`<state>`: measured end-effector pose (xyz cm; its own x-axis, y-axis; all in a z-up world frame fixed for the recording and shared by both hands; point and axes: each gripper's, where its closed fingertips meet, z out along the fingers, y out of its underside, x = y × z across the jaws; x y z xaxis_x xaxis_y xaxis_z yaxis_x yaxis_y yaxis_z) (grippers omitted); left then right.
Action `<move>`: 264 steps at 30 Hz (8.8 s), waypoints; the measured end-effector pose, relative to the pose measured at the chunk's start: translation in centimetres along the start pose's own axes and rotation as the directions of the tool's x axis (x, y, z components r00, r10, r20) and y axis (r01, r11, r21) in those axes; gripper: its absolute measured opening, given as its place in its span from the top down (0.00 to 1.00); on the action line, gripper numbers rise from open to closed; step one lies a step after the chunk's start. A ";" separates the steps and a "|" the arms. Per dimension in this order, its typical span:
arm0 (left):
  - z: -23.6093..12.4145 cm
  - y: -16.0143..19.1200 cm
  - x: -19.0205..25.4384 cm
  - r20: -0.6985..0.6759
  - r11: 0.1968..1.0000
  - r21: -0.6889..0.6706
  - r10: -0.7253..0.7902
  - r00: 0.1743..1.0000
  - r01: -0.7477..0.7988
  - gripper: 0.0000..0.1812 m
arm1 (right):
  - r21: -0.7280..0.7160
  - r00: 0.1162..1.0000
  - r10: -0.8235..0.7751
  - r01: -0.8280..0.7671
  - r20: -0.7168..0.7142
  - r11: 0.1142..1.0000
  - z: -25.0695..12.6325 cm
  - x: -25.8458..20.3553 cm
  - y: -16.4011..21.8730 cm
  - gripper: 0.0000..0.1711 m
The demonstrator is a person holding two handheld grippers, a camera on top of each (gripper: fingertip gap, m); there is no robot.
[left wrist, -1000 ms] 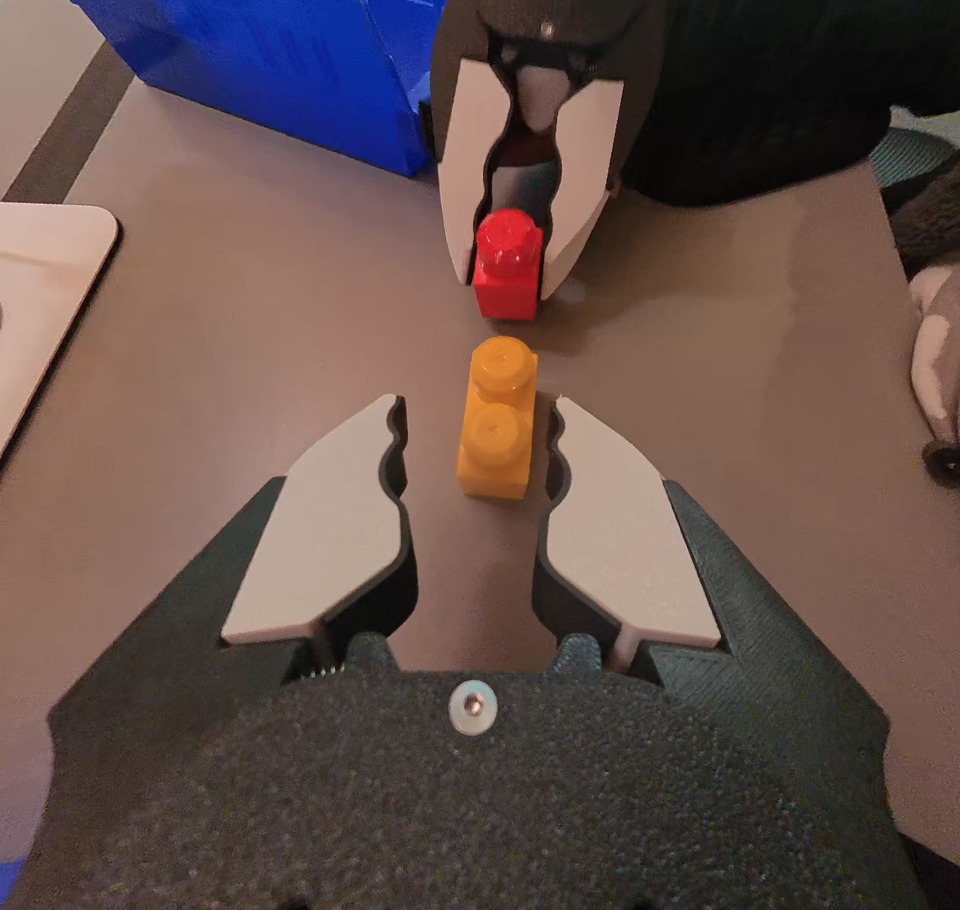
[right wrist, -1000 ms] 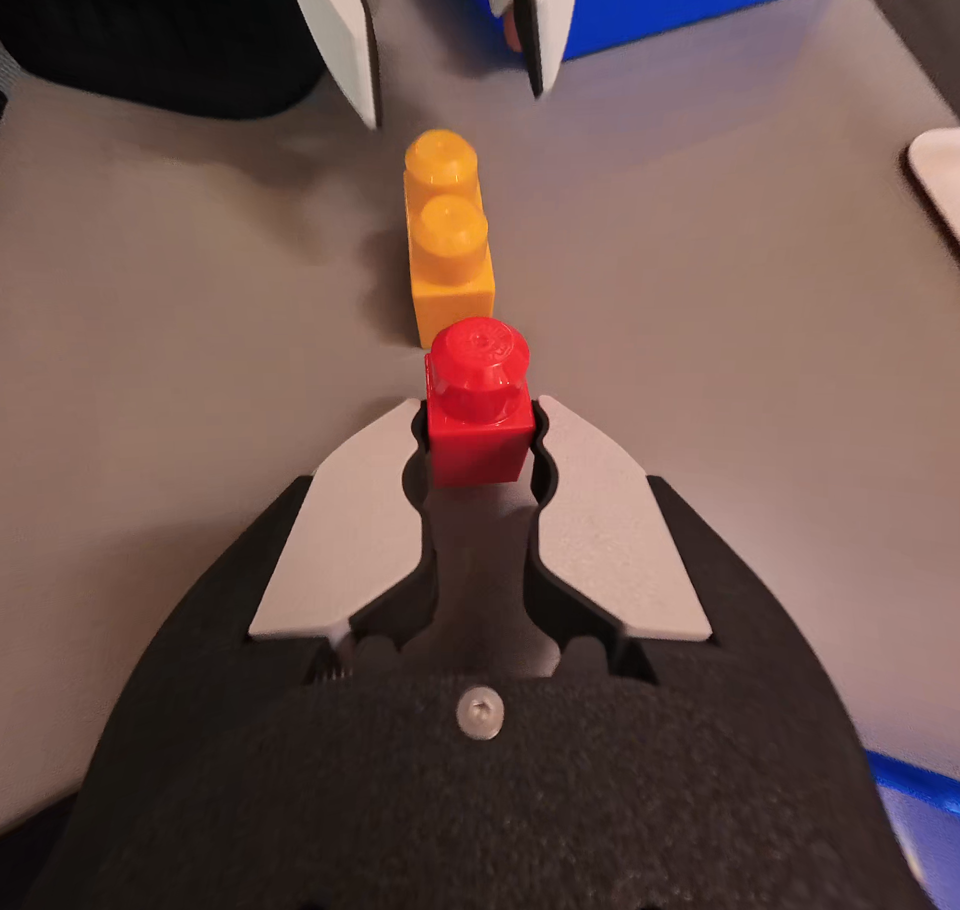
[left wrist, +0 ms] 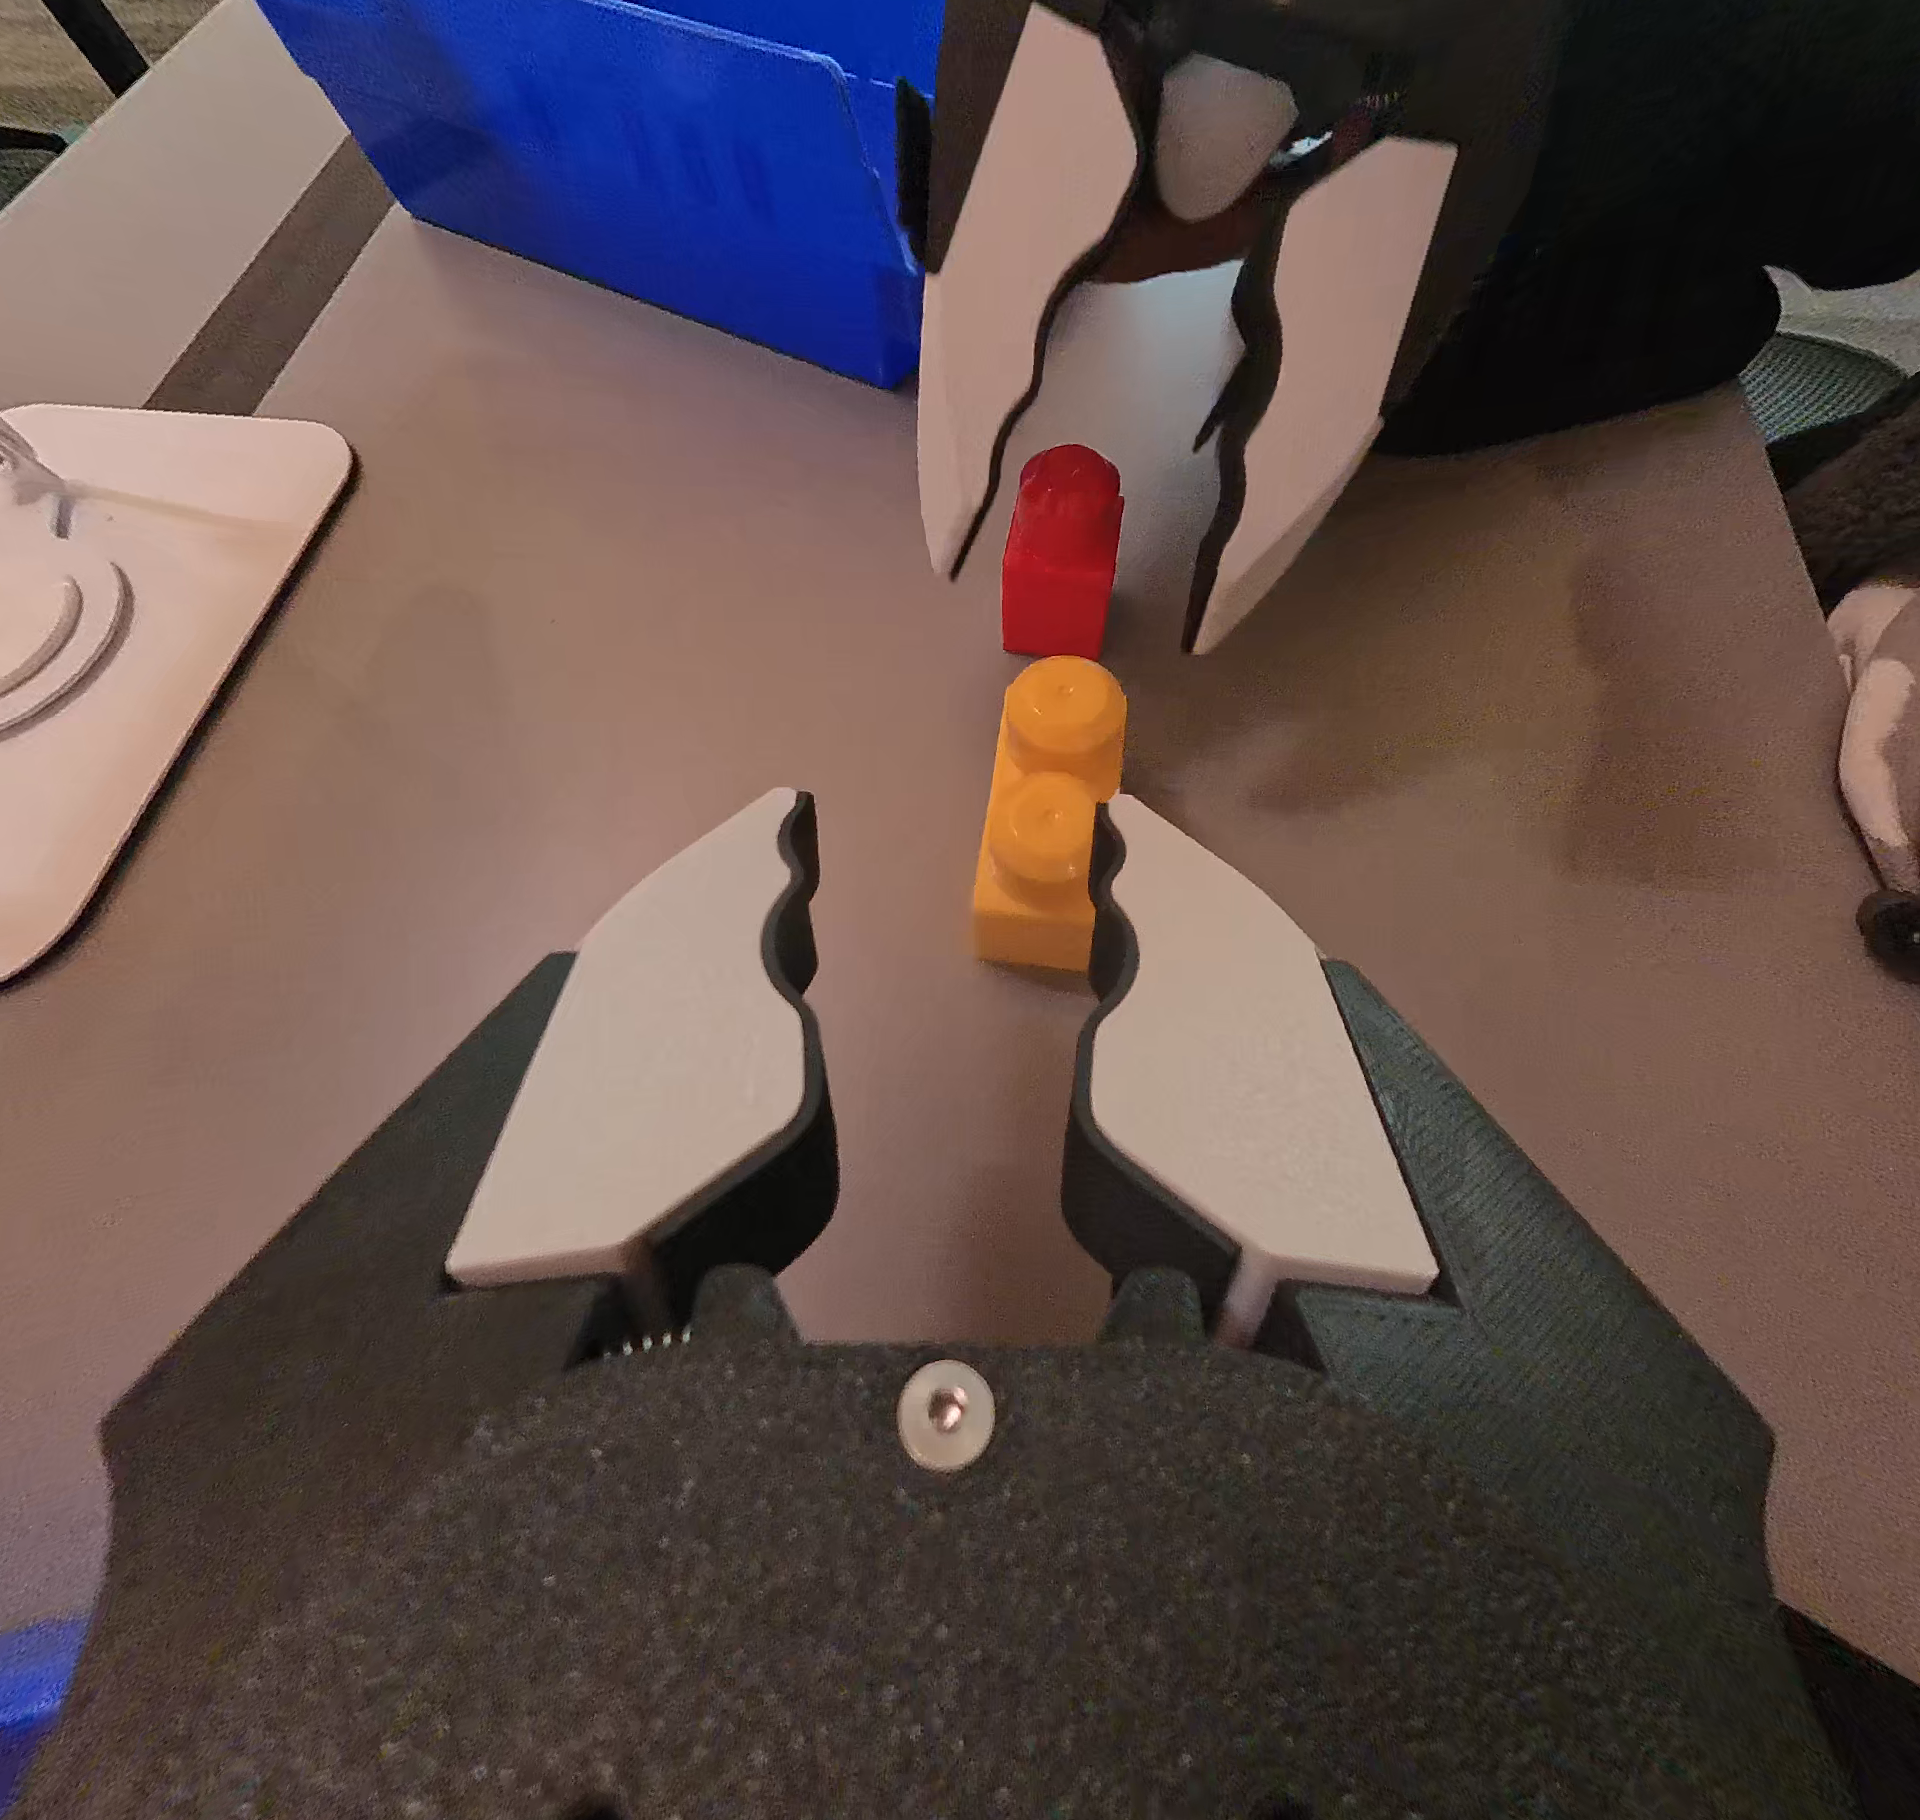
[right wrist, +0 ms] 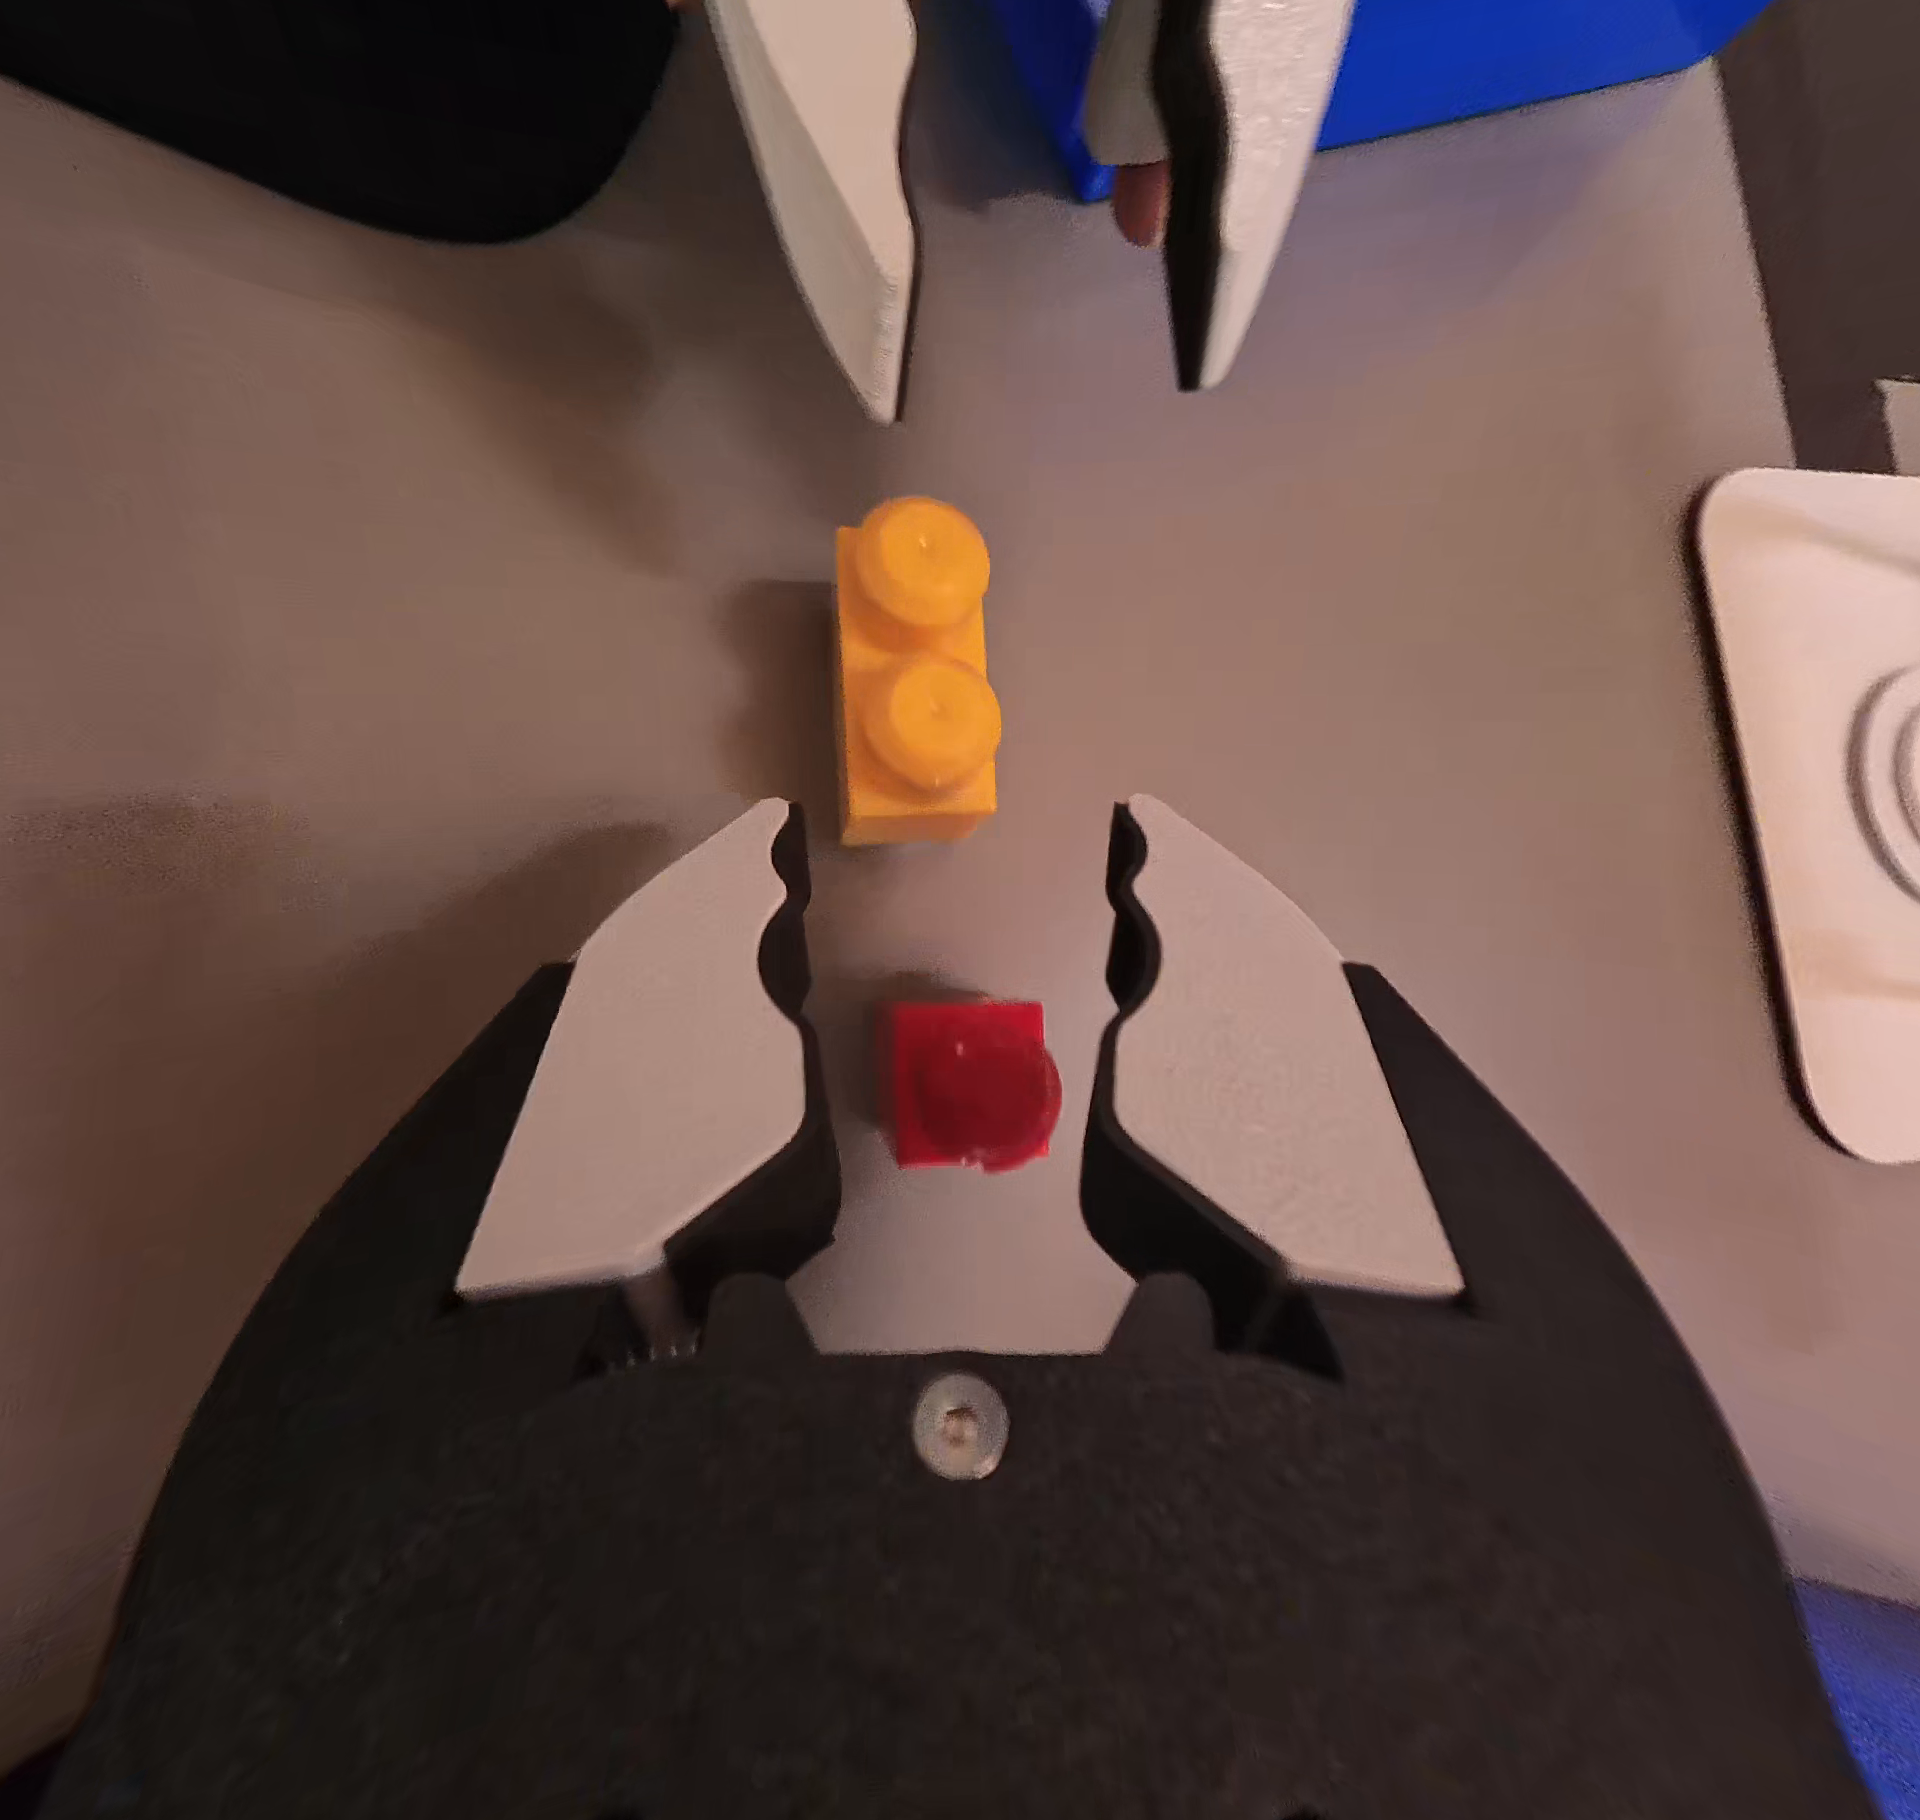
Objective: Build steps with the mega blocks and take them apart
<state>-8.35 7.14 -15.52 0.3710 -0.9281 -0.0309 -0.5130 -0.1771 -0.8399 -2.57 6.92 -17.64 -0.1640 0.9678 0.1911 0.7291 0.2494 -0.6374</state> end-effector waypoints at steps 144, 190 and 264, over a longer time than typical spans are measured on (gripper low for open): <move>-3.7 -7.8 0.2 -0.021 0.868 0.493 -0.062 0.998 0.064 0.80 | 0.865 0.969 0.156 -0.244 0.194 0.438 -12.3 4.6 -6.7 0.79; -1.7 -7.4 1.9 -0.064 0.896 0.441 -0.026 0.998 0.052 0.80 | 0.803 0.956 0.134 -0.291 0.260 0.520 -6.6 1.8 -7.9 0.79; 2.3 -3.6 0.4 0.090 0.980 0.199 0.001 0.996 -0.019 0.81 | -0.264 0.999 0.040 -0.046 -0.028 0.964 -16.9 12.7 0.9 0.83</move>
<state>-4.53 8.13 -13.73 0.4387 -0.8950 -0.0803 -0.3552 -0.0907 -0.9304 7.20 18.86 -3.14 -0.1162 0.9755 0.1868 0.8852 0.1870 -0.4261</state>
